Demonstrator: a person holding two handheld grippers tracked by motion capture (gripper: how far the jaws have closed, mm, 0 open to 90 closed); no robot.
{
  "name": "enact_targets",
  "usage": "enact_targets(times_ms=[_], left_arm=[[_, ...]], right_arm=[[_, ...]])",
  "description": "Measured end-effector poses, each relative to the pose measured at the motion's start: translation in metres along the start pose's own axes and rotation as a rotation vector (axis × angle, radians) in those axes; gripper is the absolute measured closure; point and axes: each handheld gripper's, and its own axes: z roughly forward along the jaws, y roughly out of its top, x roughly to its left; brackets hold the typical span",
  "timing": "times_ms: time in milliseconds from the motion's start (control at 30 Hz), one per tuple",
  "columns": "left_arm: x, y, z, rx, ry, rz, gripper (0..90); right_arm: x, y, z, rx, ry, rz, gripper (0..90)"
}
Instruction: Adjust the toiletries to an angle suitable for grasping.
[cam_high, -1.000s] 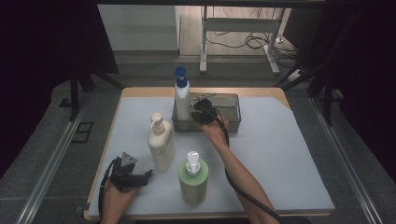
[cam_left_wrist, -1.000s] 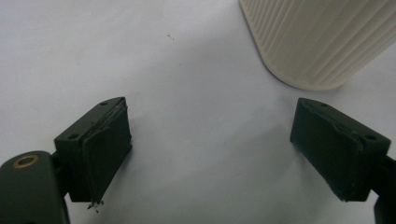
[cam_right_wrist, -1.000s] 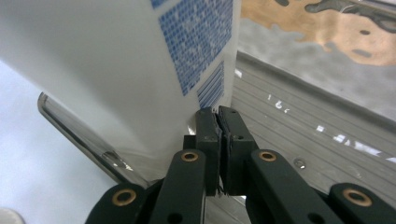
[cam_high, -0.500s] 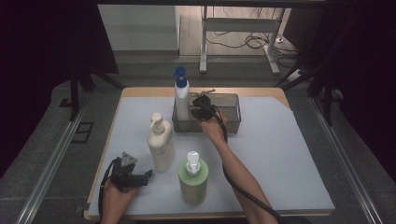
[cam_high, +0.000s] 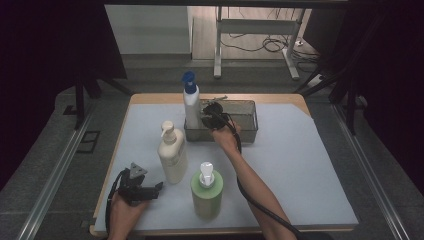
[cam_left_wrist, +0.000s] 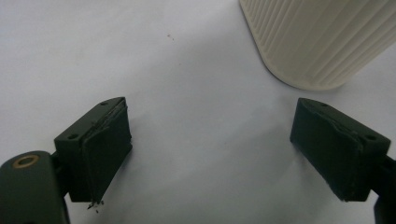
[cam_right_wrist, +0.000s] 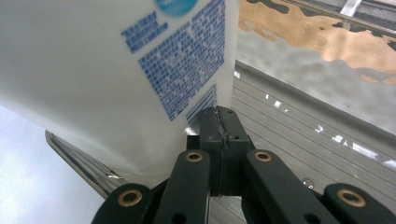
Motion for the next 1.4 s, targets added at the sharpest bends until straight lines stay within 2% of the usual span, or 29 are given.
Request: enact_targets(times_ms=[400, 633, 833, 1033, 1400], left_arm=[[0.0, 0.0, 0.0, 0.0, 0.0, 0.0, 12.2], [0.0, 0.0, 0.0, 0.0, 0.0, 0.0, 12.2], [0.0, 0.0, 0.0, 0.0, 0.0, 0.0, 12.2], [0.0, 0.0, 0.0, -0.001, 0.0, 0.0, 12.2], [0.0, 0.0, 0.0, -0.001, 0.0, -0.001, 12.2]], right_arm=[[0.0, -0.001, 0.0, -0.006, 0.009, -0.006, 89.5], [-0.006, -0.005, -0.006, -0.024, -0.003, -0.045, 74.9], [-0.015, -0.008, -0.017, -0.055, -0.006, -0.044, 61.8], [-0.022, -0.011, -0.034, -0.089, 0.02, -0.06, 50.2], [-0.03, -0.021, -0.058, -0.115, 0.072, -0.083, 37.8]])
